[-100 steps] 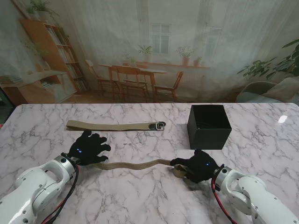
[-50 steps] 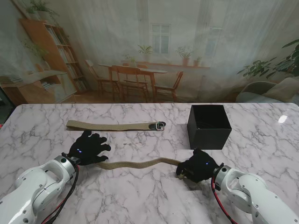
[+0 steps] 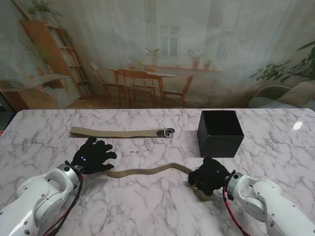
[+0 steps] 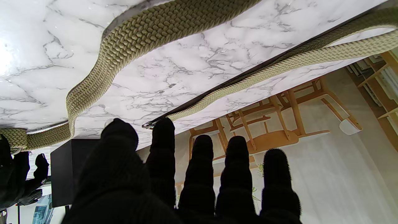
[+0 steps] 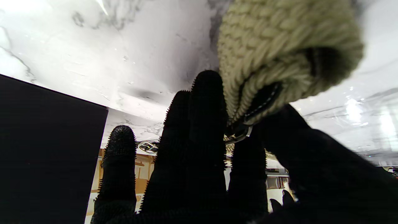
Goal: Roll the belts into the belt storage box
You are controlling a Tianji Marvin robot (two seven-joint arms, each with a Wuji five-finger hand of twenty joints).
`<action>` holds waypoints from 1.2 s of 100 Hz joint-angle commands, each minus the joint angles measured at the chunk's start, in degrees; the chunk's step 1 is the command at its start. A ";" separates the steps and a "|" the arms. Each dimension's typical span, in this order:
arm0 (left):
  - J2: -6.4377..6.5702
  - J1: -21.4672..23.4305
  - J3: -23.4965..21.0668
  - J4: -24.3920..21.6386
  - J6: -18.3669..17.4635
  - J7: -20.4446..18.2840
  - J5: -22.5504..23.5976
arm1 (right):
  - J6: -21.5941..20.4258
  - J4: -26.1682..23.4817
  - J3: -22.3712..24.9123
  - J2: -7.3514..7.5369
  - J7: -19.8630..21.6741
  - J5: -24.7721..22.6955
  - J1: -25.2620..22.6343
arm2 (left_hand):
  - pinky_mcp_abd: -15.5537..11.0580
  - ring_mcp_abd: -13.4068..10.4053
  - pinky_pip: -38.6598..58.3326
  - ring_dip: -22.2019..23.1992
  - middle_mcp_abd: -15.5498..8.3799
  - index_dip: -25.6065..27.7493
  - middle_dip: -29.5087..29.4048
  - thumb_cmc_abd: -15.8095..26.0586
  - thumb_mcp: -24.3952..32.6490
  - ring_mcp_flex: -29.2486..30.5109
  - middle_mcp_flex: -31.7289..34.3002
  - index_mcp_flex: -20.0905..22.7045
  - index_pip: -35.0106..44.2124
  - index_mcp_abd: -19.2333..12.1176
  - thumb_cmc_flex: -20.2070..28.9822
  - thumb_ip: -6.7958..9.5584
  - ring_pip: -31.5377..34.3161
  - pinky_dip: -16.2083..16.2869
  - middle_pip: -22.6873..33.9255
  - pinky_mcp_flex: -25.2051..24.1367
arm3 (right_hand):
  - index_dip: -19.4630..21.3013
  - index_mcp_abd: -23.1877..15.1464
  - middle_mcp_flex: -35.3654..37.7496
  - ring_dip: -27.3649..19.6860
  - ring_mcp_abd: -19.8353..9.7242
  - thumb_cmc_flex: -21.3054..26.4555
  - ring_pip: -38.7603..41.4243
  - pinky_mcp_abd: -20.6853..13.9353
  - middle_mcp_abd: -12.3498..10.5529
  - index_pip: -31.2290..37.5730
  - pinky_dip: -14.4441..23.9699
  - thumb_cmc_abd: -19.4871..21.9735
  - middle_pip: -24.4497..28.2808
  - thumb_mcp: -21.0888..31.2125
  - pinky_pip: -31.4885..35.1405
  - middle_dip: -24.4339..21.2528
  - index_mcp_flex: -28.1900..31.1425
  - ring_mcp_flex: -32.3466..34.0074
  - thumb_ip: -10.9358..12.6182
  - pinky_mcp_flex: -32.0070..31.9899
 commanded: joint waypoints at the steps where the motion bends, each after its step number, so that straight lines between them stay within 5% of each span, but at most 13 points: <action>1: -0.06 0.03 0.12 0.09 0.05 -0.64 -0.04 | 0.53 0.40 -0.26 0.16 -0.17 -0.79 -0.43 | 2.43 0.99 -2.01 0.00 1.03 0.25 0.22 2.33 -0.31 0.54 1.18 1.36 -0.32 1.21 0.45 -0.42 -0.31 0.22 -0.57 -0.93 | 0.12 0.84 1.30 -0.60 -5.37 6.00 -0.49 0.75 -6.90 6.04 -0.18 -2.48 -1.34 3.37 0.25 -0.01 0.50 0.66 -0.53 0.10; 12: -0.06 -0.01 0.15 0.12 0.04 -0.68 -0.07 | 0.84 0.27 -0.21 0.12 0.05 -0.70 -0.60 | 2.43 0.92 -2.08 -0.01 0.94 0.22 0.21 2.51 -0.37 0.48 1.14 1.38 -0.35 1.16 0.22 -0.43 -0.33 0.20 -0.60 -1.02 | -0.74 5.53 1.28 -0.62 -5.87 2.19 -0.62 -0.23 -7.68 7.26 -0.11 -1.71 -2.24 2.51 0.41 -0.65 1.13 0.92 -0.21 0.35; 23: -0.06 -0.02 0.15 0.14 0.03 -0.69 -0.09 | 0.57 -0.37 0.25 0.02 2.39 0.61 -0.85 | 2.50 0.96 -2.16 -0.01 1.04 0.21 0.21 2.60 -0.35 0.46 1.09 1.40 -0.35 1.25 0.18 -0.42 -0.35 0.19 -0.62 -1.13 | 4.47 10.73 -1.21 -1.72 -6.36 -7.15 -1.54 -0.61 -7.45 0.77 0.02 3.33 -4.16 0.65 0.37 -3.62 3.00 -0.68 4.78 -0.17; 28: -0.06 0.01 0.13 0.12 0.05 -0.71 -0.07 | 0.05 -1.12 0.72 0.01 4.92 1.59 -1.04 | 2.52 0.99 -2.19 -0.02 0.96 0.18 0.21 2.63 -0.36 0.43 1.11 1.40 -0.38 1.26 0.09 -0.42 -0.37 0.19 -0.62 -1.14 | 10.38 12.84 -3.25 -2.52 -6.33 -11.29 -2.43 -0.53 -7.15 -3.56 -0.17 6.24 -5.83 -1.27 -0.16 -5.30 2.21 -2.55 8.77 -1.07; 45: -0.05 0.08 0.04 0.10 0.07 -0.60 0.02 | -1.35 -5.64 2.82 0.32 18.52 7.11 -1.77 | 2.48 0.96 -2.17 0.00 1.00 0.15 0.21 2.64 -0.34 0.48 1.08 1.41 -0.40 1.24 0.04 -0.41 -0.34 0.22 -0.64 -1.05 | 11.77 21.34 -11.52 -5.26 -5.80 -15.45 -5.93 -1.52 -2.71 -9.55 -1.49 10.38 -13.69 -7.08 -2.94 -9.14 -6.12 -10.58 10.05 -4.78; 55: -0.06 0.13 -0.03 0.09 0.07 -0.53 0.03 | -1.29 -7.69 3.43 0.77 25.53 10.58 -1.56 | 2.52 1.03 -2.21 0.01 1.00 0.15 0.23 2.61 -0.35 0.49 1.15 1.47 -0.38 1.25 0.05 -0.42 -0.33 0.23 -0.61 -1.09 | 11.40 25.20 -15.08 -6.60 -5.26 -12.28 -8.35 -1.98 -0.37 -12.49 -2.32 7.98 -20.33 0.33 -4.37 -11.96 -11.35 -14.65 11.80 -6.51; 70: -0.06 0.20 -0.13 0.10 0.07 -0.35 0.11 | -1.58 -9.13 3.90 1.09 28.70 11.56 -1.24 | 2.45 1.07 -2.13 0.01 0.99 0.16 0.24 2.59 -0.41 0.52 1.22 1.44 -0.39 1.22 -0.03 -0.45 -0.32 0.27 -0.58 -0.91 | 11.73 25.97 -16.02 -7.03 -4.96 -6.90 -8.91 -2.49 -0.08 -12.73 -2.46 -2.18 -20.88 22.01 -4.17 -11.99 -12.40 -14.84 16.38 -5.85; 80: -0.06 0.20 -0.17 0.12 0.07 -0.28 0.14 | -2.29 -9.42 4.13 1.11 27.89 9.38 -1.23 | 2.50 0.91 -2.20 0.01 0.92 0.18 0.23 2.64 -0.36 0.47 1.12 1.40 -0.39 1.28 0.08 -0.43 -0.35 0.26 -0.62 -1.08 | 12.71 24.03 -14.93 -7.00 -6.24 2.09 -8.80 -3.83 -2.70 -11.05 -2.08 -9.91 -20.64 29.07 -3.50 -11.90 -12.86 -13.62 14.36 -4.22; 95: -0.06 0.22 -0.19 0.11 0.07 -0.24 0.18 | -3.47 -7.92 3.57 0.96 20.88 2.58 -1.09 | 2.42 0.95 -2.16 0.01 1.02 0.20 0.23 2.57 -0.35 0.54 1.17 1.44 -0.36 1.29 0.15 -0.44 -0.33 0.28 -0.61 -0.99 | 15.32 11.10 -8.51 -6.38 -9.05 8.50 -7.28 -5.41 -12.20 -6.30 -0.61 -10.68 -17.85 23.93 -0.71 -10.79 -10.46 -8.55 12.38 0.08; 100: -0.06 0.22 -0.18 0.10 0.08 -0.26 0.17 | -2.87 -7.29 3.15 0.89 18.52 1.19 -1.13 | 2.43 1.02 -2.16 0.00 1.01 0.19 0.23 2.57 -0.32 0.49 1.15 1.41 -0.38 1.27 0.21 -0.42 -0.35 0.27 -0.62 -1.00 | 15.45 8.82 -6.88 -6.22 -9.06 7.13 -6.92 -5.38 -12.79 -5.20 -0.19 -9.79 -15.61 19.36 0.00 -9.78 -8.27 -7.21 11.61 1.09; 103: -0.06 0.21 -0.17 0.10 0.08 -0.28 0.17 | -2.69 -6.78 2.92 0.87 17.11 0.51 -1.06 | 2.41 1.06 -2.15 0.00 1.02 0.18 0.23 2.60 -0.33 0.47 1.16 1.39 -0.39 1.28 0.19 -0.43 -0.35 0.28 -0.61 -0.97 | 15.26 7.26 -5.83 -6.12 -8.63 6.96 -6.67 -5.04 -12.69 -4.62 -0.02 -11.76 -14.47 16.45 0.26 -8.77 -6.59 -6.38 7.12 1.48; 108: -0.06 0.21 -0.17 0.10 0.08 -0.28 0.17 | -2.08 -6.20 2.56 0.83 15.56 -0.18 -1.05 | 2.42 0.93 -2.18 0.00 1.04 0.18 0.23 2.60 -0.36 0.52 1.16 1.41 -0.39 1.27 0.16 -0.44 -0.34 0.27 -0.61 -1.02 | 15.00 4.10 -5.69 -6.08 -7.17 6.49 -6.54 -4.11 -12.18 -4.20 0.03 -12.57 -14.23 12.45 0.32 -7.91 -5.36 -6.00 3.96 1.78; 120: -0.06 0.21 -0.16 0.10 0.08 -0.29 0.17 | -1.02 -4.96 1.80 0.80 12.29 -1.54 -0.97 | 2.50 1.00 -2.18 0.00 0.96 0.18 0.22 2.53 -0.34 0.50 1.16 1.42 -0.39 1.25 0.20 -0.43 -0.35 0.27 -0.62 -1.01 | 12.12 -4.54 -6.99 -5.29 -4.33 5.39 -4.79 -1.86 -8.17 1.83 -0.06 -11.55 -10.74 6.78 0.36 -3.74 -3.31 -4.62 1.82 2.24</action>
